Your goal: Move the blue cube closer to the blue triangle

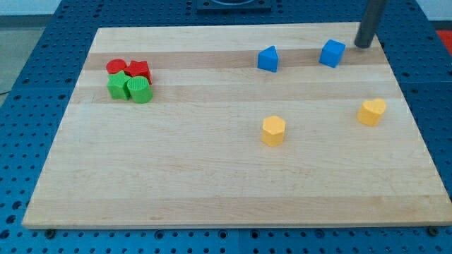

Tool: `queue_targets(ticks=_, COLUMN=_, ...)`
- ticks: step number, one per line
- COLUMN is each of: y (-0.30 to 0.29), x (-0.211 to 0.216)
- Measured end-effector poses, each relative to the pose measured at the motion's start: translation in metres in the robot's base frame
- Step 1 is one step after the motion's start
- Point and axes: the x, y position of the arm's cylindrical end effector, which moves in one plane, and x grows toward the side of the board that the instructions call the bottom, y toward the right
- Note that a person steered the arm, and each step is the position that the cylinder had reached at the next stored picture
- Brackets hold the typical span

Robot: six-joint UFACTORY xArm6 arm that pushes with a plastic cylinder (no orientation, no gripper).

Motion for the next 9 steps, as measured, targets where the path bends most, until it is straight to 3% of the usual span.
queue_targets(ticks=3, y=-0.09, x=0.024)
queue_targets(ticks=4, y=-0.068, x=0.024)
queue_targets(ticks=5, y=0.012, x=0.027)
queue_targets(ticks=6, y=0.028, x=0.059)
queue_targets(ticks=7, y=-0.009, x=0.074)
queue_targets(ticks=9, y=-0.102, x=0.063)
